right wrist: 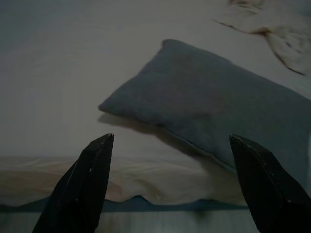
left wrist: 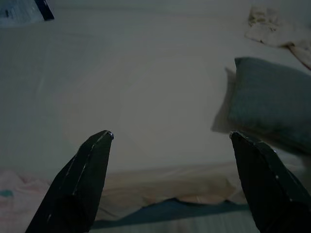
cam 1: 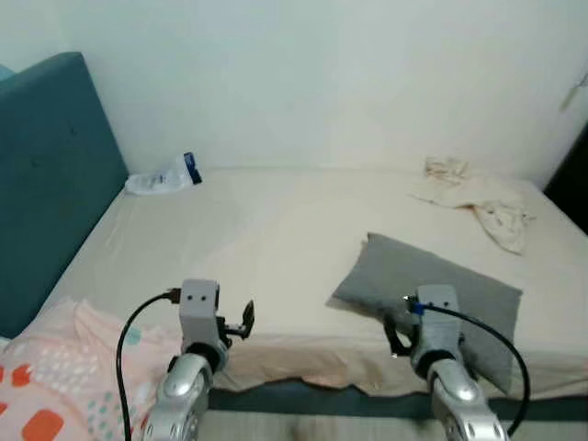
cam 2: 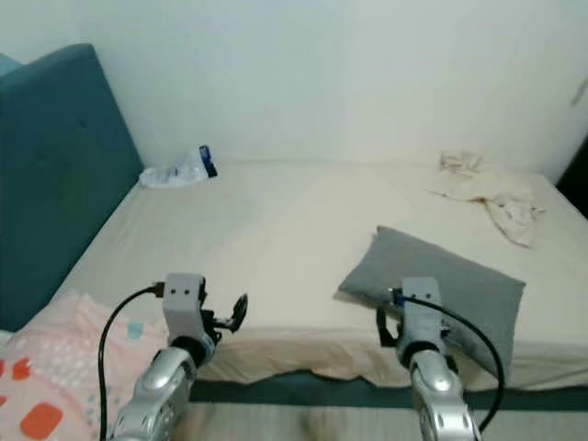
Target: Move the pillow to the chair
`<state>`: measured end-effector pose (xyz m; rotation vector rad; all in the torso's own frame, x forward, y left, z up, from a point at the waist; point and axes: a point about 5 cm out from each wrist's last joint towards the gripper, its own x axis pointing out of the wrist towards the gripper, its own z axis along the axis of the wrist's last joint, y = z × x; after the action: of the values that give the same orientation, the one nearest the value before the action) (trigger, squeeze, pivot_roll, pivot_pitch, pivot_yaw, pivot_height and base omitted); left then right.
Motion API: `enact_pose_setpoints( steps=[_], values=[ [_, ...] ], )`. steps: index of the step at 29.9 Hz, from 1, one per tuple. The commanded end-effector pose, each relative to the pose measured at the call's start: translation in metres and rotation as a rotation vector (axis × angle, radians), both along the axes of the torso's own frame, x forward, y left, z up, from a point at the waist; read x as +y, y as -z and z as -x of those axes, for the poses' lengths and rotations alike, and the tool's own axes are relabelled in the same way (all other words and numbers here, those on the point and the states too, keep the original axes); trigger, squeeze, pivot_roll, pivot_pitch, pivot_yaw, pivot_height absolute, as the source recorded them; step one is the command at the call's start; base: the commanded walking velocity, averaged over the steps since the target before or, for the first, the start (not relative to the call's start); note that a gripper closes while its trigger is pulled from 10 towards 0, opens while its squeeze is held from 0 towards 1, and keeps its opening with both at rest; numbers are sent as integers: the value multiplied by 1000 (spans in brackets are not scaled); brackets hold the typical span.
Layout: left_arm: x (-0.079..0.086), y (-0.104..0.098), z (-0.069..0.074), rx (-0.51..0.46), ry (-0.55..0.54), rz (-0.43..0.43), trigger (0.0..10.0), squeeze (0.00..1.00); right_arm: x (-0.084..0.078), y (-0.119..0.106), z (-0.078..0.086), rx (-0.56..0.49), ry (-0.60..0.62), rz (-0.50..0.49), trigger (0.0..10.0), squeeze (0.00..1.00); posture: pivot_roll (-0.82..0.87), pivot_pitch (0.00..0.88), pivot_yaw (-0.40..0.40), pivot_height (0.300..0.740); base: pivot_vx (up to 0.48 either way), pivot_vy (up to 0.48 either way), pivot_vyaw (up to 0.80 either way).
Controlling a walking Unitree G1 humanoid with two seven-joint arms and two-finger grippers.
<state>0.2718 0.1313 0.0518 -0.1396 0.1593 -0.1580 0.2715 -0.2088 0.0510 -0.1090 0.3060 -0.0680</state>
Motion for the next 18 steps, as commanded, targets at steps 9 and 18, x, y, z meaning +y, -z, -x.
enact_pose_setpoints(
  steps=[9, 18],
  values=[
    [3, 3, 2, 21, 14, 16, 10000, 0, 3, 4, 2, 16, 2, 1, 10000, 0, -130, 9, 37, 740, 0, 0, -775],
    [2, 4, 2, 32, 33, -1, 10000, 0, 4, 3, 3, -7, 16, -10, 10000, 0, -130, 11, 42, 740, 0, 0, -617]
  ],
)
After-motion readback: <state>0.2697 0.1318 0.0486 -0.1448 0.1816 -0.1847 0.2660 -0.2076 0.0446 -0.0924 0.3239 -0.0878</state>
